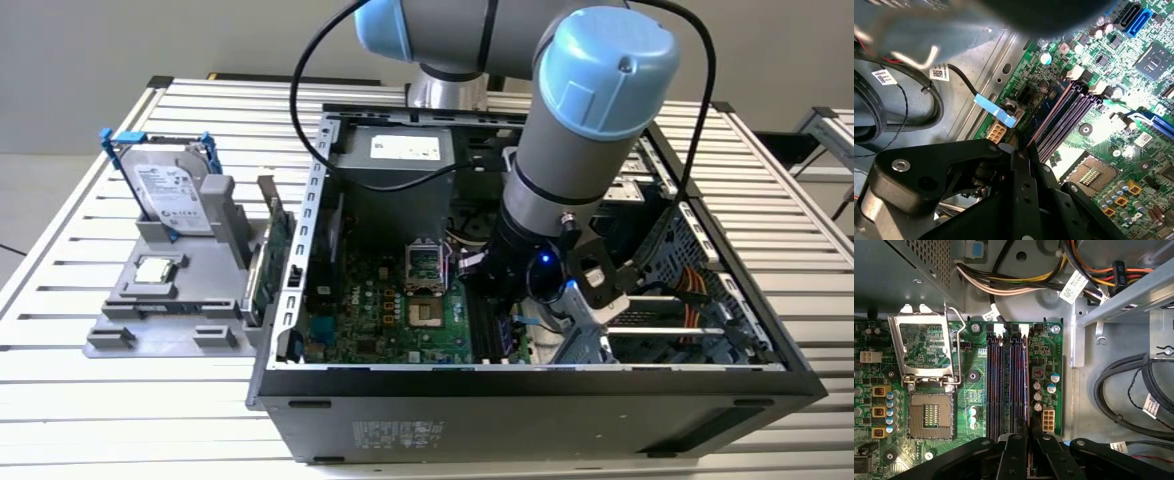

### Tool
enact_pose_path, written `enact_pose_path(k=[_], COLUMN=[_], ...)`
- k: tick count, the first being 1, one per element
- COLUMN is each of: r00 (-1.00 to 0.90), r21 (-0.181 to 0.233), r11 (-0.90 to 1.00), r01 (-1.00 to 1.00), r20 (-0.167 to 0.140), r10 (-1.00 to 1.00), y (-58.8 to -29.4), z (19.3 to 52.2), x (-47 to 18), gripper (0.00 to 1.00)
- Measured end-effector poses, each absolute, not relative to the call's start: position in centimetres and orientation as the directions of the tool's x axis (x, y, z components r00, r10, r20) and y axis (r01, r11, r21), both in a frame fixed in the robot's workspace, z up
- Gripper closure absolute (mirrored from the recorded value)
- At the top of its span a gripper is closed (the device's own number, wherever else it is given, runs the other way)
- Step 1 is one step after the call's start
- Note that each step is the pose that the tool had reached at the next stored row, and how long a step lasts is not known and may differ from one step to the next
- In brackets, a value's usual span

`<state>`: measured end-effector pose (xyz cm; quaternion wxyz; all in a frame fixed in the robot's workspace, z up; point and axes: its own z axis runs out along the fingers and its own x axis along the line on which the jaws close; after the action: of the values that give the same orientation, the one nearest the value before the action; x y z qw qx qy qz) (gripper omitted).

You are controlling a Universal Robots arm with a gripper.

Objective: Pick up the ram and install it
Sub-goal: 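Insert the ram into the slot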

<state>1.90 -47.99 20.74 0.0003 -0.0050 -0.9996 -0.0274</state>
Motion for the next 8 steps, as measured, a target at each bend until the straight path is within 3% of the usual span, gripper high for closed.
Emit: enact_pose_path(k=[8], r00=[-1.000], r21=[0.047], r11=[0.999], r01=[0.010], r20=[0.003], r10=[0.010], y=[-47.98], z=[21.46], x=[1.89], gripper=[1.00])
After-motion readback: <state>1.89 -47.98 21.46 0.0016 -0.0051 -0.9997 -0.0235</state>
